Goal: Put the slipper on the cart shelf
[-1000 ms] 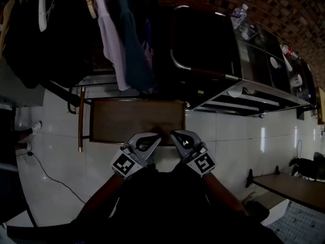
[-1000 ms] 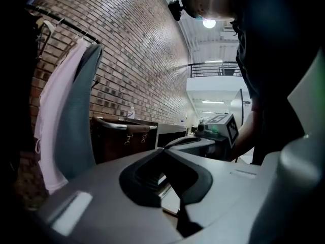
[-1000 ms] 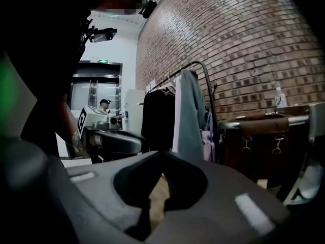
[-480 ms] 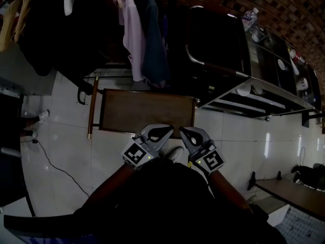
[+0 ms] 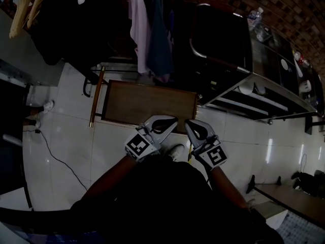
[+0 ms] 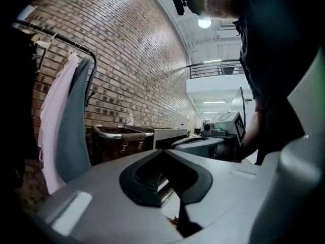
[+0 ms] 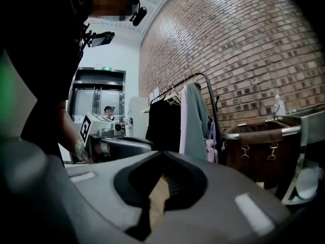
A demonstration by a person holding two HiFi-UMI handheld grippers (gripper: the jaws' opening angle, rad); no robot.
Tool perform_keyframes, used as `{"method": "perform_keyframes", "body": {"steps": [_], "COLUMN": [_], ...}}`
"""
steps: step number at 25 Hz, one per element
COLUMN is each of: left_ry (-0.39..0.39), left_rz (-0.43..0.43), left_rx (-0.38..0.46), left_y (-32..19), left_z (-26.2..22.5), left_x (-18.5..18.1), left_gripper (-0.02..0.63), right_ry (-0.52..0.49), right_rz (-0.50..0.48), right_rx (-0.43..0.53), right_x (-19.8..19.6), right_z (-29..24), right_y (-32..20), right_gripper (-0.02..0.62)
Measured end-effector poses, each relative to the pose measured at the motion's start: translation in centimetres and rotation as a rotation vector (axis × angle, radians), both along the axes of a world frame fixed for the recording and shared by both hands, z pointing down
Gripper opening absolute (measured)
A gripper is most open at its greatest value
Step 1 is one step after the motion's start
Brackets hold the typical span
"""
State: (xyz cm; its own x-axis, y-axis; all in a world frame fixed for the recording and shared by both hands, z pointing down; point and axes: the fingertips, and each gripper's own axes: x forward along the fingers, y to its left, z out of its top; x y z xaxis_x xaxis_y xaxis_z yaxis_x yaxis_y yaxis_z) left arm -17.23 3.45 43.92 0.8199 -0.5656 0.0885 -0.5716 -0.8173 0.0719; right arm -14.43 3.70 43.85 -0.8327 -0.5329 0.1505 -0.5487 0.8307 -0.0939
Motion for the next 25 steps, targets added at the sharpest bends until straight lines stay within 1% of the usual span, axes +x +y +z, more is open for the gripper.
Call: {"method": "perform_keyframes", "body": {"steps": [3,8,13,18,25], "left_ry": [-0.001,0.01,0.002,0.019,0.027], "left_rz": [-0.009,-0.024,-0.017,-0.019,-0.009], "left_rx": [0.003,-0.023,0.004,-0.025,-0.041], "left_y": [0.6,1.1,1.5,1.6,1.7], "left_z": [-0.7,-1.5,-0.9,-1.5,-0.9], "left_x": [0.4,1.0,0.9,0.9,0.9], "left_gripper": [0.003,0.003,0.003,0.003,0.003], "right_ry": [-0.01,-0.015,-0.02,-0.012,-0.007], "right_rz": [-0.01,-0.01,-0.007,-0.002,0.002], "right_rx": [0.004,0.013,0.026,0.023,0.02], "right_x": [0.0,0.3,0.1,0.1,0.0], "right_z": [-0.5,-1.2,-1.5,-1.5,-1.2], "right_y": [0.4,0.7,0.9,1.1,1.2], "right_gripper": [0.0,0.0,0.0,0.0,0.0]}}
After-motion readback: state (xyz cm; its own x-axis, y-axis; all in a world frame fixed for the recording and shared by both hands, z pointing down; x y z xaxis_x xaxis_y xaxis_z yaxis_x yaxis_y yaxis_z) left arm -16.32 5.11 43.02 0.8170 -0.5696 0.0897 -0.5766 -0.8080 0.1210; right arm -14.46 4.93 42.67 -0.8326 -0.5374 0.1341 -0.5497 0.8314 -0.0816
